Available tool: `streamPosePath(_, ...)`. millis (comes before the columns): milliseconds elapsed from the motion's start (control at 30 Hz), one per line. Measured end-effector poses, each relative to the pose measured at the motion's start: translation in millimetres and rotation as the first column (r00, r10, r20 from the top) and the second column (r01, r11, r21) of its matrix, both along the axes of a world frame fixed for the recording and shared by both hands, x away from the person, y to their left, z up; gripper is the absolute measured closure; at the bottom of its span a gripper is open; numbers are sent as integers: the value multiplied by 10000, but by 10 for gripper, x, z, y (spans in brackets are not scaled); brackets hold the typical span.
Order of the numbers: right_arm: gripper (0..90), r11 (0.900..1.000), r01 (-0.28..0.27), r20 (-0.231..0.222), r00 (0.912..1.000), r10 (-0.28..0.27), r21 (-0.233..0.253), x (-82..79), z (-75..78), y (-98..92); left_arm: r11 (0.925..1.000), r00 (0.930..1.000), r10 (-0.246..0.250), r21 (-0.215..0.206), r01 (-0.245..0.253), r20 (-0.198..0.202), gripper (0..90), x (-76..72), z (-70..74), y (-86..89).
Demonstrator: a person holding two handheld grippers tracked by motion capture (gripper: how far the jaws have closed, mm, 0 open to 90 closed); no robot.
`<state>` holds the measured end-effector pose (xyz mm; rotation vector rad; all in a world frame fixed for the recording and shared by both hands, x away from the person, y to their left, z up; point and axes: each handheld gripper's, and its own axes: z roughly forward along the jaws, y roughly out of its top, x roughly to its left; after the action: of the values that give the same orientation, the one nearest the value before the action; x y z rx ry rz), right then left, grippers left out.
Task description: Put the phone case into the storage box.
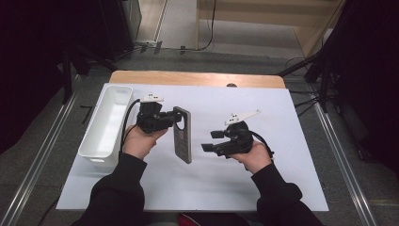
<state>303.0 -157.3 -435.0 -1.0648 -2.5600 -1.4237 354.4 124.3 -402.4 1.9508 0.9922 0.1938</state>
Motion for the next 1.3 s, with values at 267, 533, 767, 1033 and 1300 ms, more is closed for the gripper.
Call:
streamPosePath(267, 292, 10000, 10, 30, 10000, -10, 5, -39, -83, -103, 10000, 10000, -80, -9, 80, 0, 718, -7, 34, 21)
streamPosePath(533, 292, 10000, 30, 42, 10000, -30, 70, -88, -173, -179, 9999, 9999, -131, -5, 131, 52, 719, -15, 66, 42)
streamPosePath(767, 292, 10000, -26, 62, 10000, 26, -9, -143, -255, -240, 9999, 9999, -166, -43, 166, 37, 718, -17, 84, 66)
streamPosePath(1033, 292, 9999, 81, 149, 9999, -82, 61, -196, -299, -346, 9998, 9998, -200, -19, 200, 23, 718, -13, 96, 98)
streamPosePath(1300, 292, 9998, 178, 181, 9997, -178, 12, -258, -338, -439, 10000, 9999, -84, 18, 84, 58, 718, 1, 139, 181)
